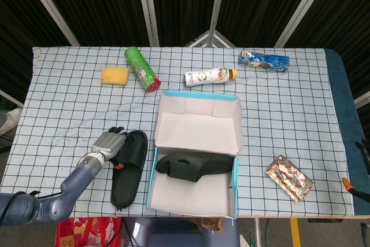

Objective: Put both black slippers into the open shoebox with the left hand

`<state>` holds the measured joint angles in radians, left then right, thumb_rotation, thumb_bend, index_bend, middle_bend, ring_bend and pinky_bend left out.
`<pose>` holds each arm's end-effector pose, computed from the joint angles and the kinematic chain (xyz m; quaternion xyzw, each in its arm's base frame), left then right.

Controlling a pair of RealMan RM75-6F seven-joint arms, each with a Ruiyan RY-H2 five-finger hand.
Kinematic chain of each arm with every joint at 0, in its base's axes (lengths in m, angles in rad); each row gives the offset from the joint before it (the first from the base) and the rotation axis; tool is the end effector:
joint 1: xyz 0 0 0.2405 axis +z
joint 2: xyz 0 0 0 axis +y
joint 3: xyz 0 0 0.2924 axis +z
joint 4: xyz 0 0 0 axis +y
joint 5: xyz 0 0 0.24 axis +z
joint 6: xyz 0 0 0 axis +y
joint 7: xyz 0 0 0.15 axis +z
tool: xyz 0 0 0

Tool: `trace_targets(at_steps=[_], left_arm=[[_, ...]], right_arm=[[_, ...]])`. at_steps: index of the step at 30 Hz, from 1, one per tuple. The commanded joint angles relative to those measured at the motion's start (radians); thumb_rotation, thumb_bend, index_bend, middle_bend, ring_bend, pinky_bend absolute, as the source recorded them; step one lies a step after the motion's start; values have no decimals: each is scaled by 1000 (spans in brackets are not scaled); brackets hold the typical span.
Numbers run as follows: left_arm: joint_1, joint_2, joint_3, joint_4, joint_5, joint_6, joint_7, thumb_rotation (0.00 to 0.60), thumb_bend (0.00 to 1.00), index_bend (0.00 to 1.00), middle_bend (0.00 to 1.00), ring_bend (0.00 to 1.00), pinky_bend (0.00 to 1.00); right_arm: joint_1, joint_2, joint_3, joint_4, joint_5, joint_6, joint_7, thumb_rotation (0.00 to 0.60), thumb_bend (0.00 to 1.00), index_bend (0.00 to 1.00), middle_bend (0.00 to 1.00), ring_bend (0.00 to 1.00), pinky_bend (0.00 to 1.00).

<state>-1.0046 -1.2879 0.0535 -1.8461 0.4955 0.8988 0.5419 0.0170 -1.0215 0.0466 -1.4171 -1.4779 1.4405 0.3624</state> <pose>-0.1764 0.3467 -0.0129 -0.7731 -0.4691 -0.1741 0.3899 -0.4211 -0.1670 0.2102 0.5516 -0.4426 0.3772 0.5980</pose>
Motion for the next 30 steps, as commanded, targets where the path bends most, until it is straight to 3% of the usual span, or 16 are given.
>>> trace_targets(at_steps=[1, 14, 24, 30], left_arm=[[3, -8, 1, 5, 6, 7, 4, 600, 249, 227, 179, 0, 0], [6, -42, 9, 24, 12, 14, 25, 600, 249, 185, 134, 0, 0], [19, -56, -1, 37, 41, 50, 28, 600, 261, 351, 373, 0, 0], [28, -45, -12, 35, 70, 79, 33, 600, 320, 407, 424, 7, 0]], right_arm=[[0, 1, 0, 0, 1, -1, 1, 600, 311, 62, 20, 0, 0], [1, 6, -4, -1, -2, -6, 8, 600, 311, 62, 19, 0, 0], [-2, 10, -7, -5, -15, 8, 14, 600, 310, 62, 19, 0, 0], [-2, 12, -9, -9, -14, 3, 10, 600, 311, 62, 20, 0, 0]])
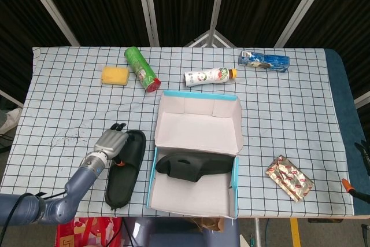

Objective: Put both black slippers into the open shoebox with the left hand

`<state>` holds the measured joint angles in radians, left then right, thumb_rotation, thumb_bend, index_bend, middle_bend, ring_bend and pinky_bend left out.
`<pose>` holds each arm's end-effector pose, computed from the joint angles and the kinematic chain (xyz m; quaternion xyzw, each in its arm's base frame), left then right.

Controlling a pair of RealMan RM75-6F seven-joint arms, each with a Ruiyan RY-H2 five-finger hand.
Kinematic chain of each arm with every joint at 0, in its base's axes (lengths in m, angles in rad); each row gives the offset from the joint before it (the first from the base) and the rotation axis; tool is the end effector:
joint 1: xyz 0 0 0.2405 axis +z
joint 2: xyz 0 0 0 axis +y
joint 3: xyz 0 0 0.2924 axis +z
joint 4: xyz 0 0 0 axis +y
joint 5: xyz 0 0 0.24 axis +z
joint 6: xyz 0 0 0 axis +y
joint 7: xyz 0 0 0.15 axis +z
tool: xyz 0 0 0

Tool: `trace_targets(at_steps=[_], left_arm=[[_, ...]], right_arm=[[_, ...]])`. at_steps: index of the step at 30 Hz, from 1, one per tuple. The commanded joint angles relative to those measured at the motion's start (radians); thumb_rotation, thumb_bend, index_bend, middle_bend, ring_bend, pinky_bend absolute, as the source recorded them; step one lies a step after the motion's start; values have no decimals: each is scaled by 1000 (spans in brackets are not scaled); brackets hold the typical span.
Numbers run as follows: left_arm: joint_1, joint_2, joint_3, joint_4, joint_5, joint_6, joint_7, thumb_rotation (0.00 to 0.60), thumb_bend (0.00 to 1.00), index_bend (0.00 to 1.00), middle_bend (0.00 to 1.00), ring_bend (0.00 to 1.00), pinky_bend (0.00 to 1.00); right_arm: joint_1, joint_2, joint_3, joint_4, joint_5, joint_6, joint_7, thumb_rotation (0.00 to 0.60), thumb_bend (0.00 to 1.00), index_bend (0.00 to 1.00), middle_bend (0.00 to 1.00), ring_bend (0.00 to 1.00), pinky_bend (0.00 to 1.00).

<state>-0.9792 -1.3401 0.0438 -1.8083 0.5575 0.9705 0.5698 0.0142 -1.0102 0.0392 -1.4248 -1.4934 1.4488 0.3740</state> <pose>-0.1745 0.3503 -0.0206 -0.7758 -0.4381 -0.1961 0.4096 -0.4186 -0.1642 0.2121 0.5554 -0.4432 0.3801 0.5921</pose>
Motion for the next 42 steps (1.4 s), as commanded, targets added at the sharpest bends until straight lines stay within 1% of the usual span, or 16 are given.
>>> trace_targets(at_steps=[1, 6, 9, 10, 12, 13, 14, 17, 20, 22, 24, 28, 31, 34, 38, 42], left_arm=[[3, 15, -3, -7, 12, 11, 9, 600, 332, 410, 425, 7, 0], [7, 79, 1, -49, 58, 44, 37, 600, 342, 425, 426, 7, 0], [22, 141, 9, -89, 152, 110, 66, 600, 343, 449, 429, 7, 0], [30, 161, 14, -100, 205, 141, 81, 600, 344, 454, 429, 7, 0], [51, 199, 31, -108, 379, 244, 130, 600, 344, 465, 434, 7, 0], [61, 236, 7, -112, 639, 431, 198, 600, 344, 470, 439, 7, 0], [76, 234, 7, -106, 728, 485, 204, 600, 344, 475, 444, 7, 0], [83, 218, -22, -94, 898, 557, 243, 600, 343, 476, 446, 7, 0], [71, 203, -43, -120, 985, 547, 302, 600, 344, 462, 443, 7, 0], [57, 186, -58, -145, 1026, 517, 353, 600, 343, 459, 443, 7, 0], [25, 145, -80, -191, 1063, 451, 416, 600, 343, 459, 443, 7, 0], [-22, 70, -126, -231, 1047, 345, 516, 600, 343, 459, 441, 7, 0], [-47, 29, -151, -236, 1032, 292, 572, 600, 343, 459, 440, 7, 0], [-88, -56, -179, -228, 1010, 216, 642, 600, 343, 459, 441, 7, 0], [-102, -140, -187, -210, 974, 172, 697, 600, 343, 460, 442, 7, 0], [-103, -212, -176, -173, 967, 152, 730, 600, 343, 458, 445, 7, 0]], right_arm=[[2, 2, -2, -2, 3, -8, -2, 600, 311, 62, 20, 0, 0], [3, 4, -2, -4, 3, -10, 0, 600, 311, 62, 19, 0, 0], [2, 5, -1, -4, 5, -9, 5, 600, 311, 62, 19, 0, 0], [2, 5, -1, -4, 5, -9, 5, 600, 311, 62, 19, 0, 0], [2, 6, -2, -6, 3, -8, 7, 600, 311, 62, 19, 0, 0], [1, 8, -4, -11, -3, -3, 6, 600, 311, 62, 20, 0, 0], [0, 8, -4, -13, -5, -1, 7, 600, 311, 62, 19, 0, 0], [-2, 10, -5, -16, -7, 4, 7, 600, 311, 62, 19, 0, 0], [-5, 12, -5, -18, -10, 12, 9, 600, 311, 62, 19, 0, 0], [-7, 13, -4, -17, -12, 18, 17, 600, 311, 62, 19, 0, 0], [-11, 15, -3, -12, -10, 25, 28, 600, 311, 62, 19, 0, 0], [-13, 16, -2, -4, -9, 27, 43, 600, 312, 62, 19, 0, 0], [-12, 14, -2, 0, -10, 27, 47, 600, 312, 62, 19, 0, 0], [-12, 14, -2, 6, -9, 25, 56, 600, 311, 62, 19, 0, 0], [-16, 15, 0, 10, -8, 34, 69, 600, 311, 62, 19, 0, 0], [-20, 16, 1, 15, -9, 41, 80, 600, 311, 62, 19, 0, 0]])
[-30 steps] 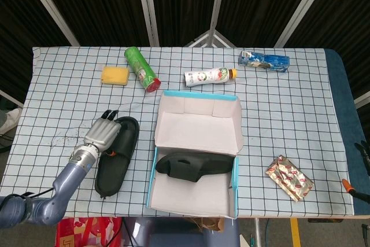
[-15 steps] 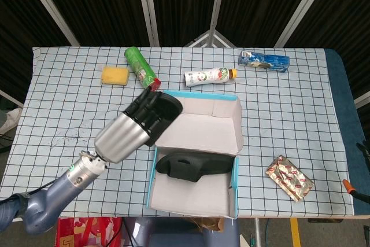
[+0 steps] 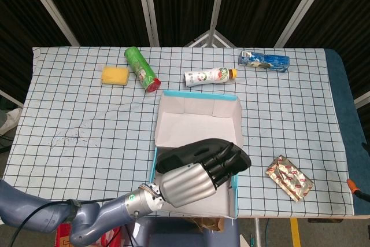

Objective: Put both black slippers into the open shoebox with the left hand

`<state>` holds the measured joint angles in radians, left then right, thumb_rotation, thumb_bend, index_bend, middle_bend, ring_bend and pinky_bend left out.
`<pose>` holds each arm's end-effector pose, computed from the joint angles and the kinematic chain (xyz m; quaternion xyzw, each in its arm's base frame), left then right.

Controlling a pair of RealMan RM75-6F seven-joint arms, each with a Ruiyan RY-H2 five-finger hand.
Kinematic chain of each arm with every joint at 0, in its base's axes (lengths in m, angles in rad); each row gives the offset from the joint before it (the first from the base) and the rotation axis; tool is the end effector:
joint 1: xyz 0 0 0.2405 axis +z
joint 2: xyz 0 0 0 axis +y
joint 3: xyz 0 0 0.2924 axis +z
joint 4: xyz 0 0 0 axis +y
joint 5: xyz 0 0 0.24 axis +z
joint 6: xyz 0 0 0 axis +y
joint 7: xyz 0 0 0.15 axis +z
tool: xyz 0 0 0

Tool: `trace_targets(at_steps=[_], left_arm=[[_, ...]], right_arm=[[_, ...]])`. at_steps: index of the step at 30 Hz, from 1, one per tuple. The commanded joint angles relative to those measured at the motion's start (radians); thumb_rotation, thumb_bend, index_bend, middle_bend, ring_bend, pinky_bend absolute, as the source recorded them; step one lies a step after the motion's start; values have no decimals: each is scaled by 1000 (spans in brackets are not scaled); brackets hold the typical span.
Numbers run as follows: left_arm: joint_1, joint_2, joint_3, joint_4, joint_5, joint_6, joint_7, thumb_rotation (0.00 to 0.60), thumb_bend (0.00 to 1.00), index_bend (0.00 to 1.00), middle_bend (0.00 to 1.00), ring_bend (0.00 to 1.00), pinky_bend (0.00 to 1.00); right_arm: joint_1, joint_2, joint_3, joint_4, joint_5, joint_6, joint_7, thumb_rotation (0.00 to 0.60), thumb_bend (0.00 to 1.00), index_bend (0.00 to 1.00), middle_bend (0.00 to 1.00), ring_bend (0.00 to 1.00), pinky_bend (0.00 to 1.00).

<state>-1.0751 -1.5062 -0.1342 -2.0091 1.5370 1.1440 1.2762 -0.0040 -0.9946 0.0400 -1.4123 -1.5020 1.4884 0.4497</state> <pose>0.0636 0.2441 -0.0029 -0.7699 0.2077 -0.4901 0.3521 -0.4193 -0.1572 0.2246 0.5405 -0.4458 0.4037 0.5884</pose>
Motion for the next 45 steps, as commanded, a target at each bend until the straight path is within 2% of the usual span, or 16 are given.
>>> trace_targets(at_steps=[1, 10, 24, 45], left_arm=[[-5, -60, 6, 37, -11, -23, 28, 600, 343, 455, 446, 7, 0], [38, -122, 49, 103, 2, -25, 21, 600, 343, 451, 445, 7, 0], [59, -216, 57, 208, 88, -37, -50, 600, 343, 451, 452, 7, 0], [110, -267, 88, 269, 128, -89, -70, 600, 343, 451, 455, 7, 0]], right_arm=[[-1, 0, 0, 4, 0, 1, 6, 600, 311, 62, 19, 0, 0], [0, -2, 2, 11, 1, -3, 13, 600, 311, 62, 20, 0, 0], [0, 1, 0, 6, 2, -7, 11, 600, 311, 61, 19, 0, 0], [0, -1, 3, 6, 4, -7, 4, 600, 312, 62, 19, 0, 0]])
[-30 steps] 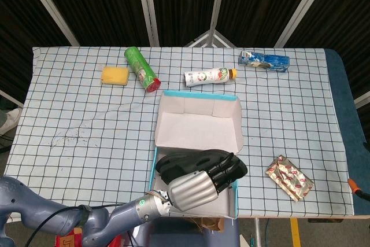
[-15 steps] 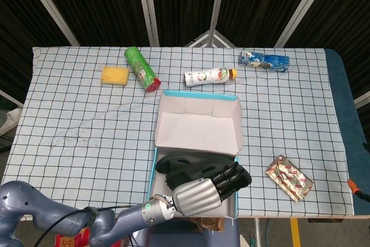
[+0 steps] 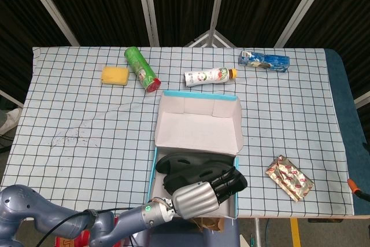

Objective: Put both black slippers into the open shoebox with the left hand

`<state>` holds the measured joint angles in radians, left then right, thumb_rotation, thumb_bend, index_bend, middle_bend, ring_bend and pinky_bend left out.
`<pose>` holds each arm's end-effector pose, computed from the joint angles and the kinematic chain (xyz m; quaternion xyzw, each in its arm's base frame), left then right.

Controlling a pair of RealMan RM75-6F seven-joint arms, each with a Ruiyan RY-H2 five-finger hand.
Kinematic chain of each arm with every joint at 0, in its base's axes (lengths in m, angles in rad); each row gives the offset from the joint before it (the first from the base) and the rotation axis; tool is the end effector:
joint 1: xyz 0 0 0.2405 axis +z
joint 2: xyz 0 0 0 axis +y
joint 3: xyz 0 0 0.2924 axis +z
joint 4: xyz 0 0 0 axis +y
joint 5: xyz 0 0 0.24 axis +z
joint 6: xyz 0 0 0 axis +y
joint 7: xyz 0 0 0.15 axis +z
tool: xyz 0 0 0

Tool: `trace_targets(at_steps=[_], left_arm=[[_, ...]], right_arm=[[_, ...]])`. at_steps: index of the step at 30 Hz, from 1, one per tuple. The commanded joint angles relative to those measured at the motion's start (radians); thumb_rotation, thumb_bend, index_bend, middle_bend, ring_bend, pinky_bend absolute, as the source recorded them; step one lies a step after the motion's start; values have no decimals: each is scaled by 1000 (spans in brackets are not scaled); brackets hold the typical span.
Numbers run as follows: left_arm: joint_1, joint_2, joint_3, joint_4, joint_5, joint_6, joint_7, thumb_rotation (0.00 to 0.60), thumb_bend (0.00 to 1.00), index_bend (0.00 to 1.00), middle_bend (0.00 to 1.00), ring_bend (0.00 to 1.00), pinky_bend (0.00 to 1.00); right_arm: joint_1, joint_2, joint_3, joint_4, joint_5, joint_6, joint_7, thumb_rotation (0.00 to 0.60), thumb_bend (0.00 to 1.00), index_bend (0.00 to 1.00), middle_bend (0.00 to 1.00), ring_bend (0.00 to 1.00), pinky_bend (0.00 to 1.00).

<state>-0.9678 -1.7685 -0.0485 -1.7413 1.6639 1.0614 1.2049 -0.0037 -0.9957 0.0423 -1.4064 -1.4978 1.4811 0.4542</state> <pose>0.0265 0.2173 -0.0982 -0.8085 0.1957 -0.4660 0.3015 -0.4212 -0.1578 0.2251 0.5390 -0.4477 0.4018 0.5896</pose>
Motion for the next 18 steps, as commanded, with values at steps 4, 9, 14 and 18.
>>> trace_targets(at_steps=[4, 9, 14, 18], left_arm=[[8, -21, 6, 7, 7, -22, 2, 600, 343, 451, 459, 7, 0], [22, -31, 15, 16, 6, -36, 4, 600, 343, 451, 461, 7, 0], [39, -33, 32, 27, 6, -50, 7, 600, 343, 451, 461, 7, 0], [50, -39, 44, 46, -3, -71, 8, 600, 343, 451, 459, 7, 0]], right_arm=[[0, 1, 0, -1, -2, 1, 0, 600, 311, 62, 19, 0, 0], [-1, 1, 0, 1, 2, -1, 4, 600, 311, 62, 19, 0, 0], [-1, 1, 0, 2, 0, 0, 6, 600, 311, 62, 20, 0, 0], [0, 1, 0, 0, 0, -2, 3, 600, 311, 62, 20, 0, 0]])
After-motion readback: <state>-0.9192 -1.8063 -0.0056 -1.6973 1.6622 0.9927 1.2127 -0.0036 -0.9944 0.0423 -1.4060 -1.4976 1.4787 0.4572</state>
